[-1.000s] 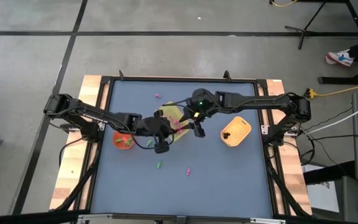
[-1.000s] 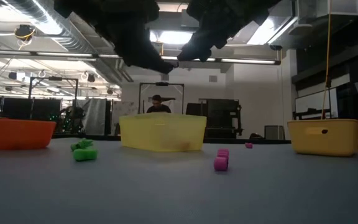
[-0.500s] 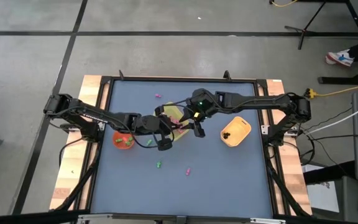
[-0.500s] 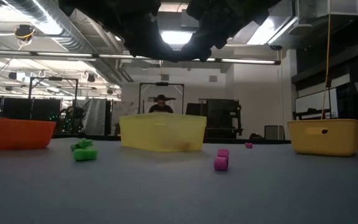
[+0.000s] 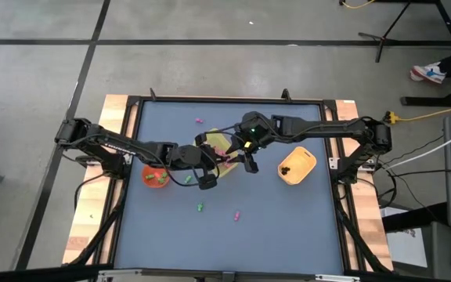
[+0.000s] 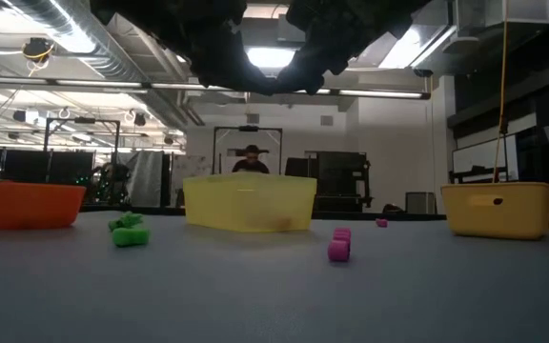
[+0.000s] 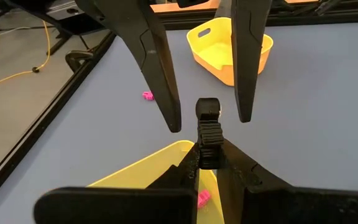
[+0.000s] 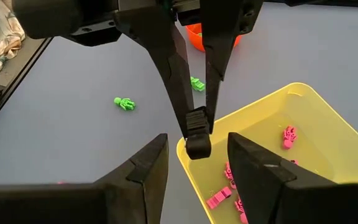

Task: Sort Halloween decoration
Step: Put the black skeleton toy into the yellow-orange bin

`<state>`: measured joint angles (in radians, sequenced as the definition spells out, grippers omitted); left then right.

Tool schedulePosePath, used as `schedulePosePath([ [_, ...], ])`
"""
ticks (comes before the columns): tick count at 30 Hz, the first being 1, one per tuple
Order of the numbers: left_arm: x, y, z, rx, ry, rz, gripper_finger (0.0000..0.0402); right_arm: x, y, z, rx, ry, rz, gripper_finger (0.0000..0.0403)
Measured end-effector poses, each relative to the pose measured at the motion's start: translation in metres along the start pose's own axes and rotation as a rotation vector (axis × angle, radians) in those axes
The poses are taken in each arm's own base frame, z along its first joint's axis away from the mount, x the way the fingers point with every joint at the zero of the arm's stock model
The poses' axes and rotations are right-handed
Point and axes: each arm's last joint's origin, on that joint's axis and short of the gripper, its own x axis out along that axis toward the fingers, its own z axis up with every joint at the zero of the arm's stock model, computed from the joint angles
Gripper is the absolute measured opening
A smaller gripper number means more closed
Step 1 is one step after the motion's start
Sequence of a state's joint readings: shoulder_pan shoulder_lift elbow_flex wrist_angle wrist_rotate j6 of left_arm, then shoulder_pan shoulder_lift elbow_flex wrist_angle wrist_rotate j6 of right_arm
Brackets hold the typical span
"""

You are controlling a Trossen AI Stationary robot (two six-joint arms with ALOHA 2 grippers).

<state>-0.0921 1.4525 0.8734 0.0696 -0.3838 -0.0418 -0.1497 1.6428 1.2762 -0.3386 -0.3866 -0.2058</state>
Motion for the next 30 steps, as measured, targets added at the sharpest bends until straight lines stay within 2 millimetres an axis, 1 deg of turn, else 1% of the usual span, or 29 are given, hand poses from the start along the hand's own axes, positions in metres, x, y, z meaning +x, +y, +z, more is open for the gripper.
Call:
schedulePosePath([
  [3, 0.0, 0.0, 0.0001, -0.001, -0.001, 0.0, 0.0018, 0.0, 0.0, 0.0, -0.002, 0.0, 0.0, 0.0143],
  [12, 0.0, 0.0, 0.0, -0.001, 0.0, 0.001, 0.0018, 0.0, 0.0, 0.0, -0.009, 0.0, 0.0, 0.0047],
  [15, 0.0, 0.0, -0.0001, 0.0, 0.001, 0.001, 0.0018, 0.0, 0.0, 0.0, -0.011, 0.0, 0.0, 0.003],
  [18, 0.0, 0.0, -0.0001, 0.0, 0.001, 0.001, 0.0021, 0.0, -0.0001, 0.0, -0.011, 0.0, 0.0, 0.0029],
  [22, 0.0, 0.0, 0.0, -0.005, 0.0, 0.0, 0.0038, 0.0, 0.0, 0.0, -0.011, 0.0, 0.0, 0.0047],
  [27, 0.0, 0.0, 0.0, -0.009, 0.0, 0.0, 0.0078, 0.0, -0.0004, -0.0006, -0.009, 0.005, -0.003, 0.0053],
  [30, 0.0, 0.0, 0.0, -0.009, 0.0, 0.0, 0.0105, -0.0011, -0.0002, -0.0032, 0.001, 0.037, -0.024, 0.0054],
])
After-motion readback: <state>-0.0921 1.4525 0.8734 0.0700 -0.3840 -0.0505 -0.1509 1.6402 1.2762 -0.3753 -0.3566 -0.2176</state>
